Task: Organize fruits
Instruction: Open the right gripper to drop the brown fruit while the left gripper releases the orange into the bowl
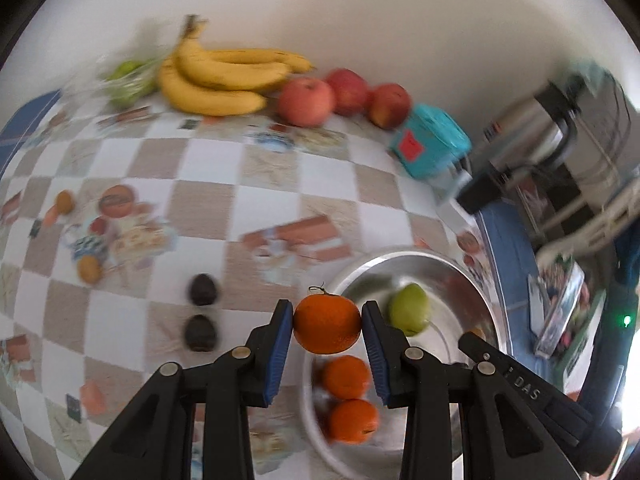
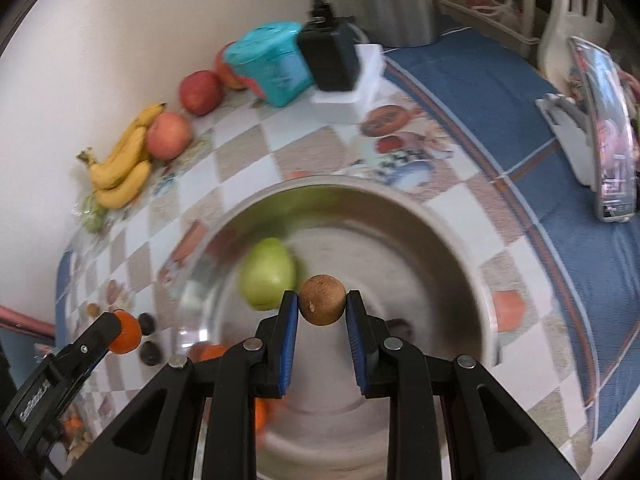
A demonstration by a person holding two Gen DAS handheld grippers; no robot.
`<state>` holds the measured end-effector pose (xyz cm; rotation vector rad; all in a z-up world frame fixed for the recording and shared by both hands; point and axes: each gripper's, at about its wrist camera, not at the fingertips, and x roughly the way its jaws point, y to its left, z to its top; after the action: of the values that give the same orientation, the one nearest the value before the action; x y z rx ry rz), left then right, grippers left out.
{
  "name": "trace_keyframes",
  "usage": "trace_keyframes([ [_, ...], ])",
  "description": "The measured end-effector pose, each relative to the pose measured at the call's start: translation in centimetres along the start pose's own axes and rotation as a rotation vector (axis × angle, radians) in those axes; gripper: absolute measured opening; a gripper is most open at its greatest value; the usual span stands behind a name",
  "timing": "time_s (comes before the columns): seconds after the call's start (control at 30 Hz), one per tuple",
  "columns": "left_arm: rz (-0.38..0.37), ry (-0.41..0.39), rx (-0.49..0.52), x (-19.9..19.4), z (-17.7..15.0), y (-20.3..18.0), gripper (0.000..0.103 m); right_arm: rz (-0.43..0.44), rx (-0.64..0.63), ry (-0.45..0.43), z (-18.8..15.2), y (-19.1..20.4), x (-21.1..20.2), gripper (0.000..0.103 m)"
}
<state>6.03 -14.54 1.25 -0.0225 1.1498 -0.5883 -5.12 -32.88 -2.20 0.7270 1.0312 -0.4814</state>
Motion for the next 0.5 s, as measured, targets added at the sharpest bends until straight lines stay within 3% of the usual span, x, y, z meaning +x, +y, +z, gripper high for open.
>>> trace_keyframes([
  [0.3, 0.049, 0.042, 0.133, 3.2, -1.0, -3.8, 0.038, -0.024, 0.016, 0.032, -0.1, -0.9, 1.2, 0.025],
  [0.5, 0.076, 0.052, 0.147, 4.1, -1.5, -3.7, 0.038, -0.046, 0.005, 0.057, -0.2, -0.7, 2.0, 0.026],
])
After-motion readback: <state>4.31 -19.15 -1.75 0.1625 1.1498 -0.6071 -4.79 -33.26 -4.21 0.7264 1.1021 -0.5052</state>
